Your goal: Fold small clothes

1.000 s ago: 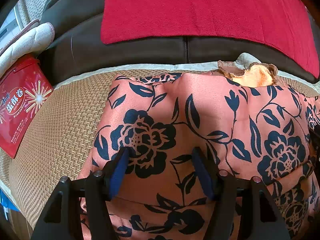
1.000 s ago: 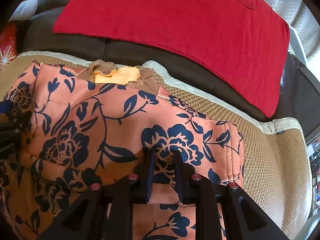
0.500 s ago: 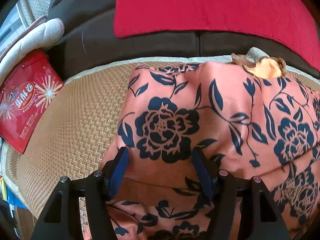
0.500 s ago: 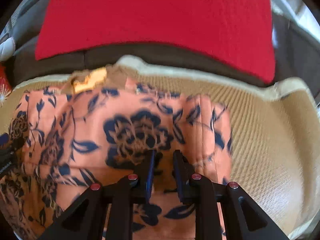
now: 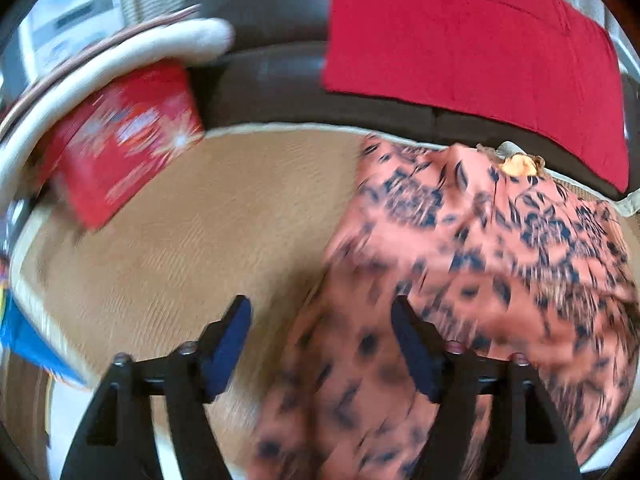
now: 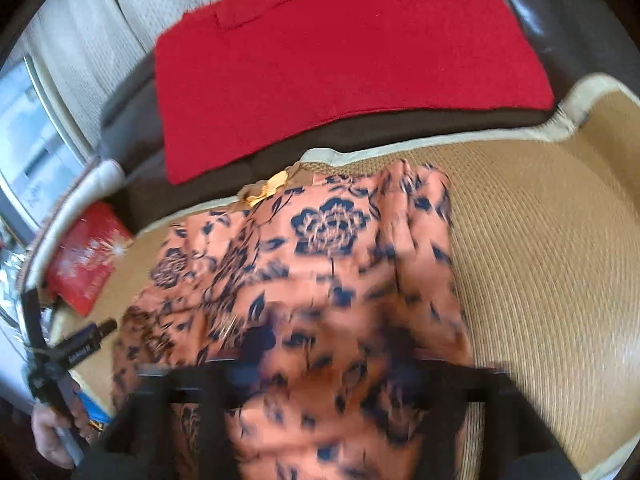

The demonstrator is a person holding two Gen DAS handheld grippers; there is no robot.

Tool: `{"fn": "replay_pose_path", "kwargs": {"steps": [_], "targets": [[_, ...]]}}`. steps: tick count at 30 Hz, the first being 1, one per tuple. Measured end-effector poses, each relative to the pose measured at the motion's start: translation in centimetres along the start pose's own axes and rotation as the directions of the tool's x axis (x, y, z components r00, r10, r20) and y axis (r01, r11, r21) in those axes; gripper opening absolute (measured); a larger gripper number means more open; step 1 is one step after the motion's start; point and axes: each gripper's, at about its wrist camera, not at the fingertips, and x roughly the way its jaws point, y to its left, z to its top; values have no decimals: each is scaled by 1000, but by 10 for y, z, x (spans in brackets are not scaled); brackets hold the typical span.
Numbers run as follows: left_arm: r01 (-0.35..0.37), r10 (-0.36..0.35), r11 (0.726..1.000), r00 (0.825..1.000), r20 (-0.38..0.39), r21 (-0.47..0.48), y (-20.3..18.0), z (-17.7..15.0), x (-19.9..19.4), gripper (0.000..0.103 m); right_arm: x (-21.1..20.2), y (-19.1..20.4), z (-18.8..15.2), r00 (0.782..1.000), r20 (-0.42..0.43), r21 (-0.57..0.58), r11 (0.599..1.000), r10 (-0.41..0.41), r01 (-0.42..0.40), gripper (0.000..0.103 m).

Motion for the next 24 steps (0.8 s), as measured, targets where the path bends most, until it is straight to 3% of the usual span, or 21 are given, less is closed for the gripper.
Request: {"fn": "replay_pose_path", "kwargs": {"steps": [2, 4, 9, 12, 15, 21, 24], "targets": [[29, -29, 999, 1000, -10, -42, 25, -29, -15, 77, -23, -2, -24, 999, 28, 19, 999, 42, -43, 80], [48, -50, 997, 998, -33, -66, 46, -59, -24, 77, -38, 0, -45, 998, 6, 9, 998, 66, -66, 80], [85, -97, 992, 986, -137, -96, 72, -113, -20, 77, -54, -16, -93, 996, -93, 0, 1000, 12, -12, 80], [140, -163, 982, 967, -193, -128, 77, -128, -8, 77, -54, -29, -118, 985, -172, 46, 999, 23, -15, 80], [167, -196, 976, 953, -232, -140, 81, -136, 5, 77, -45, -34, -138, 969, -246, 1, 1000, -21, 22, 80], [221, -266, 961, 900, -345, -164, 75, -147, 39, 77, -19, -66, -169, 920, -391, 30, 999, -29, 44, 80], [224, -258, 965, 904, -342, -135, 69, -147, 44, 77, -6, -80, -177, 900, -436, 63, 997, -13, 45, 80]]}}
